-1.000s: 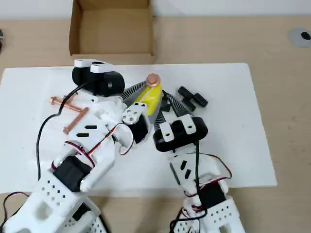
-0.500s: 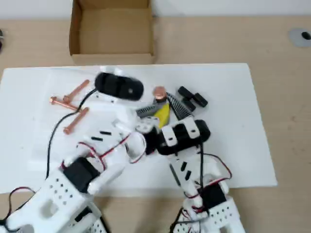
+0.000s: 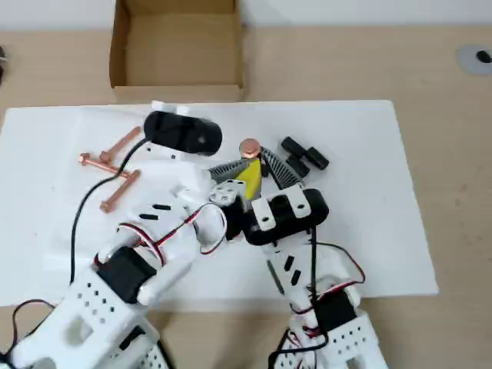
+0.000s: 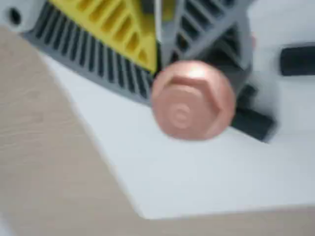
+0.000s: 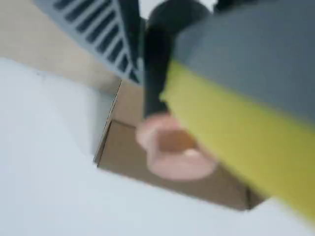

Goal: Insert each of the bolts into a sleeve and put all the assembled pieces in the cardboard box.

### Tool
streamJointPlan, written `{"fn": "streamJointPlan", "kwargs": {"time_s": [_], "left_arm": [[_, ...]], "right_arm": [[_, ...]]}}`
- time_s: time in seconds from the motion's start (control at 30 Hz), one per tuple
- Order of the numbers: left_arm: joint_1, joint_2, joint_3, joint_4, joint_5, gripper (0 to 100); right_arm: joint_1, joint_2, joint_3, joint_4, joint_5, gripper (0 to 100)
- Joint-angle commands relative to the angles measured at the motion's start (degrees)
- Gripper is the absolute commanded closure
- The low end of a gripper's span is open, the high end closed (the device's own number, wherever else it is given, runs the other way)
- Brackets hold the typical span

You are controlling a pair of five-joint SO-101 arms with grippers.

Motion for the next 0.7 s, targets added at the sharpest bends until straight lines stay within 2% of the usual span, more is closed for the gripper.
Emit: {"fn": "streamJointPlan", "kwargs": {"time_s": [0.0, 0.17, 0.4, 0.47, 0.67], "left_arm": [[-8.4, -0.7, -0.5, -0.3, -6.9, 99], [-18.9, -2.7, -0.4, 0.0, -8.6, 99], [-21.6, -14.3, 4.7, 0.1, -8.7, 99], [-24.4, -18.6, 7.4, 0.1, -8.8, 99], [-43.3, -29.1, 21.3, -0.4, -8.4, 99]], "right_arm": [[-0.2, -6.5, -0.3, 1.0, 0.4, 98.7], [0.9, -6.5, -0.3, 1.7, 0.4, 98.7], [3.8, -6.5, -0.3, 1.5, 0.4, 98.7], [5.1, -6.5, -1.0, 1.5, 0.4, 98.7], [8.0, -6.5, -5.6, 1.7, 0.4, 98.7]]}}
